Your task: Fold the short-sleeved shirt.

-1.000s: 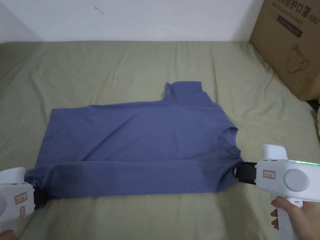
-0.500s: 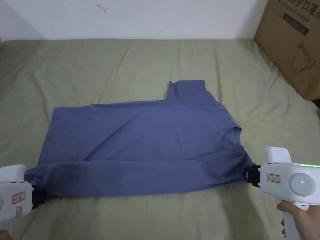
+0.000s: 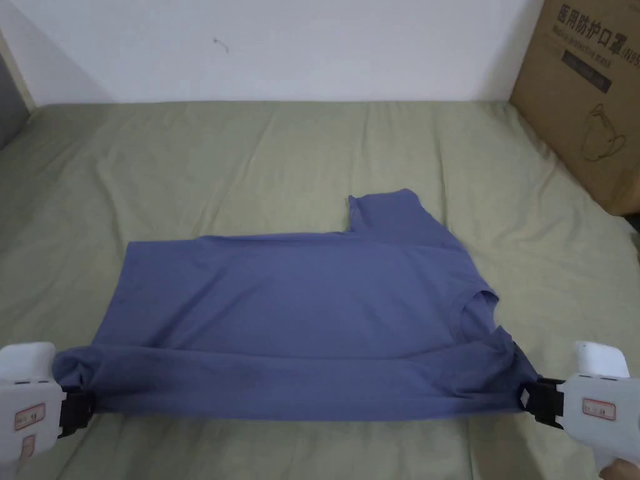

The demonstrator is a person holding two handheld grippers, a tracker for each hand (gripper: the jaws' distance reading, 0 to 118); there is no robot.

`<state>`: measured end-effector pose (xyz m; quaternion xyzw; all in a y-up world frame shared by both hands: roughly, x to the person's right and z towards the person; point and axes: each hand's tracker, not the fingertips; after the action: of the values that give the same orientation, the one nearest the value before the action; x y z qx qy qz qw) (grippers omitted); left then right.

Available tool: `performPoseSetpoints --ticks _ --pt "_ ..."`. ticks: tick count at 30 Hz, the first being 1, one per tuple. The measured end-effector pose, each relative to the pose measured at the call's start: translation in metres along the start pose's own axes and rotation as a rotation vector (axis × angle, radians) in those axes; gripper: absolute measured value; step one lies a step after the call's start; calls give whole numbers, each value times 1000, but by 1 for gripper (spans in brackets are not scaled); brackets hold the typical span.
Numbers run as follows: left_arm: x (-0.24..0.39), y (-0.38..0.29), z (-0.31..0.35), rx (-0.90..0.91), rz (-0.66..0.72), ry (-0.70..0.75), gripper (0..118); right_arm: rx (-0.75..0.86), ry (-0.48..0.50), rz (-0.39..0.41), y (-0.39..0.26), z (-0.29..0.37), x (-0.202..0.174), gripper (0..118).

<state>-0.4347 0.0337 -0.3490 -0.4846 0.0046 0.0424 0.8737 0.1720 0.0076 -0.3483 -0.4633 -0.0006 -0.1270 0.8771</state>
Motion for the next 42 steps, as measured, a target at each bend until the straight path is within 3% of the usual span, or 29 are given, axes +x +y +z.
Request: performPoseSetpoints --ticks 3,10,11,12,13,15,16,19,21,23,25,26,27,28,34,38,39,41,42 --pt "0 -13 8 -27 -79 1 9 -15 -6 -8 -13 7 7 6" --pt "-1 -30 -6 -64 -117 48 9 -36 -15 -31 -22 -2 10 6" --pt "0 -30 -7 -60 -120 38 12 -26 -19 -18 -22 -1 8 11" --pt "1 -30 -8 -61 -131 42 20 -16 -29 -10 -20 -1 6 23" --pt "3 -29 -8 -64 -139 52 39 -1 -49 -5 -18 1 5 40" --pt "4 -24 -2 -56 -159 121 71 25 -104 34 -10 9 1 55" --pt "4 -21 1 -44 -155 122 84 36 -101 45 -5 12 0 57" --pt "5 -5 20 40 -96 69 84 72 -82 59 14 21 -6 57" --pt "10 9 27 77 -43 14 81 100 -63 56 30 25 -16 57" --pt "16 20 26 99 -17 -40 50 105 -30 56 44 19 -23 56" --pt "24 28 18 110 3 -51 11 104 -3 72 56 9 -33 38" --pt "28 31 11 107 3 -46 2 102 9 89 61 3 -39 30" --pt "35 33 3 104 5 -38 2 94 15 103 66 -4 -45 30" --pt "38 34 -2 109 13 -25 0 89 10 106 69 -10 -50 2" --pt "53 50 -35 48 20 -32 0 32 7 173 96 -58 -73 1" --pt "57 65 -48 44 24 -13 0 32 88 115 142 -90 -75 1" --pt "59 68 -49 45 27 -18 0 15 82 123 155 -98 -76 9" --pt "61 77 -54 45 33 -23 0 36 31 198 182 -114 -82 62" --pt "63 81 -56 44 30 -26 0 11 -3 222 196 -126 -83 77"
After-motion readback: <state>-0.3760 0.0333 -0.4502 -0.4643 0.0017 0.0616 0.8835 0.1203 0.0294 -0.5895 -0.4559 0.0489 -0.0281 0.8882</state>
